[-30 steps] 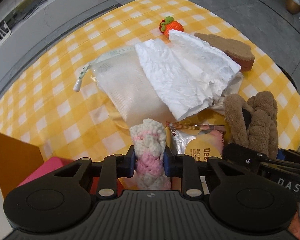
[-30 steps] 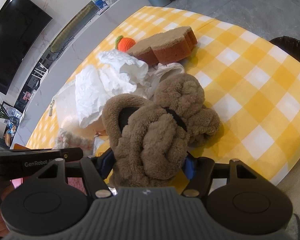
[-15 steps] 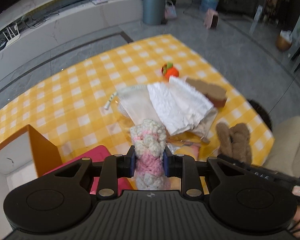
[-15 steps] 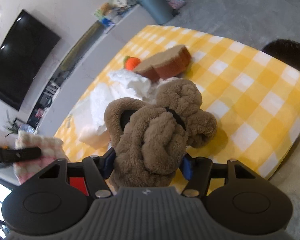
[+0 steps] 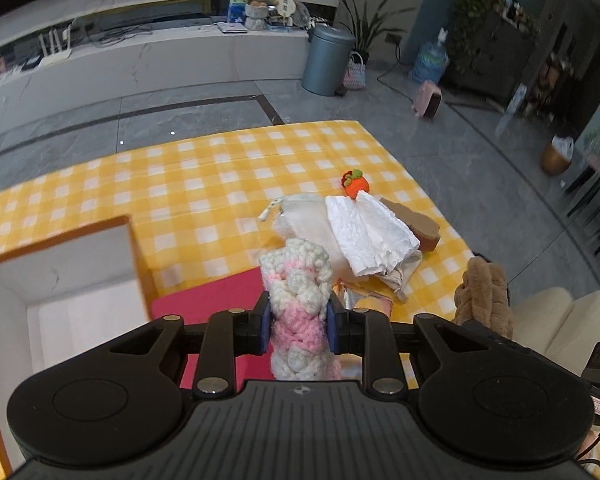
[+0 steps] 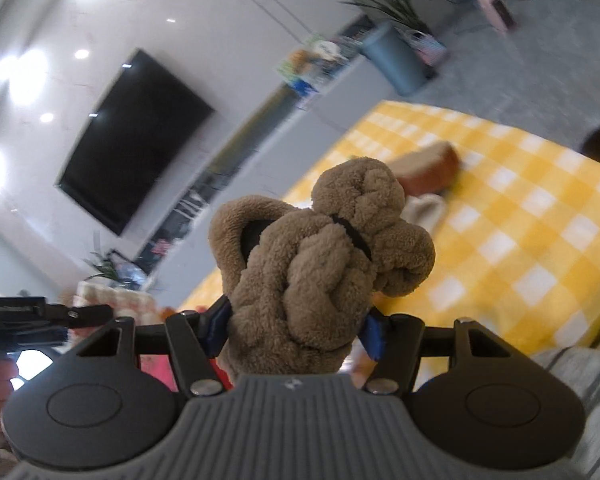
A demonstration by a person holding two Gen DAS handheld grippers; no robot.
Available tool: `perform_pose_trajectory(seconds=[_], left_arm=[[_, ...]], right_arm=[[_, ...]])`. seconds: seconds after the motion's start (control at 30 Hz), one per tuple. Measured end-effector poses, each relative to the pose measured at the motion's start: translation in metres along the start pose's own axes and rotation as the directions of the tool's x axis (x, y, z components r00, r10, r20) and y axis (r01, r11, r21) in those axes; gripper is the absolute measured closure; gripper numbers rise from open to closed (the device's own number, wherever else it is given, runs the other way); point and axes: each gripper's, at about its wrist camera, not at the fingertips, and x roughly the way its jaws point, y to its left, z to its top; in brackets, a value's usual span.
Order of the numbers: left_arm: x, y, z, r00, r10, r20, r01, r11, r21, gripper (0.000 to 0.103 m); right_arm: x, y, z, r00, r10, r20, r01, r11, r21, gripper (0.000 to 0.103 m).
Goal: Organize soft objects
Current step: 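Carry the pink toy and brown plush over the white bin with both tools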
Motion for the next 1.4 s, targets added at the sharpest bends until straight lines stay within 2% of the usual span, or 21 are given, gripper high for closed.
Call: perform_pose_trajectory(seconds=[0.13,0.33,0.53,0.6,0.7,0.77,0.87,0.97,1.17,1.33,1.4], left_arm=[[-0.023,0.021,-0.012,0.999,-0.006,0.046,0.007,1.0,-0.02,0.074],[-0.049,0.053,-0.032,0.995,0.005,0.1,0.001,0.998,-0.058,0.074],[-0.076,0.086,-0.062,0.984,0.023,0.176,-0.005,0.995,-0.101,0.074],[-0.084,0.098,-0.074,0.976,0.042,0.216,-0.015,0.992,-0.126,0.074],[-0.089,0.117,-0.093,0.963,0.075,0.261,-0.032,0.986,-0.163,0.074],[-0.084,0.13,-0.102,0.964,0.066,0.256,-0.019,0.983,-0.184,0.074],[-0.069,0.151,-0.111,0.971,-0.001,0.24,0.045,0.983,-0.178,0.074],[-0.056,0.174,-0.121,0.979,-0.039,0.201,0.085,0.971,-0.225,0.074],[-0.031,0.175,-0.121,0.994,0.011,0.11,0.011,0.98,-0.2,0.074],[-0.019,0.163,-0.127,0.997,0.031,0.07,-0.021,0.989,-0.146,0.074],[-0.013,0.158,-0.128,0.997,0.064,0.05,-0.057,0.99,-0.131,0.074]], right_arm=[[-0.007,0.024,-0.003,0.996,0.088,0.0,-0.088,0.996,-0.007,0.04],[-0.007,0.076,-0.011,0.99,0.134,-0.04,-0.137,0.988,-0.068,0.04],[0.0,0.144,-0.029,0.97,0.21,-0.119,-0.229,0.957,-0.179,0.04],[0.005,0.168,-0.035,0.966,0.212,-0.149,-0.243,0.942,-0.23,0.04],[0.021,0.205,-0.05,0.966,0.173,-0.192,-0.227,0.921,-0.317,0.04],[0.035,0.225,-0.062,0.964,0.15,-0.221,-0.225,0.901,-0.37,0.04],[0.056,0.246,-0.082,0.963,0.1,-0.25,-0.206,0.871,-0.446,0.04],[0.078,0.252,-0.1,0.961,0.054,-0.27,-0.18,0.865,-0.469,0.041],[0.113,0.254,-0.122,0.956,-0.037,-0.29,-0.125,0.845,-0.52,0.041],[0.109,0.253,-0.13,0.961,-0.048,-0.272,-0.105,0.847,-0.522,0.041],[0.104,0.256,-0.137,0.96,-0.054,-0.273,-0.099,0.85,-0.518,0.041]])
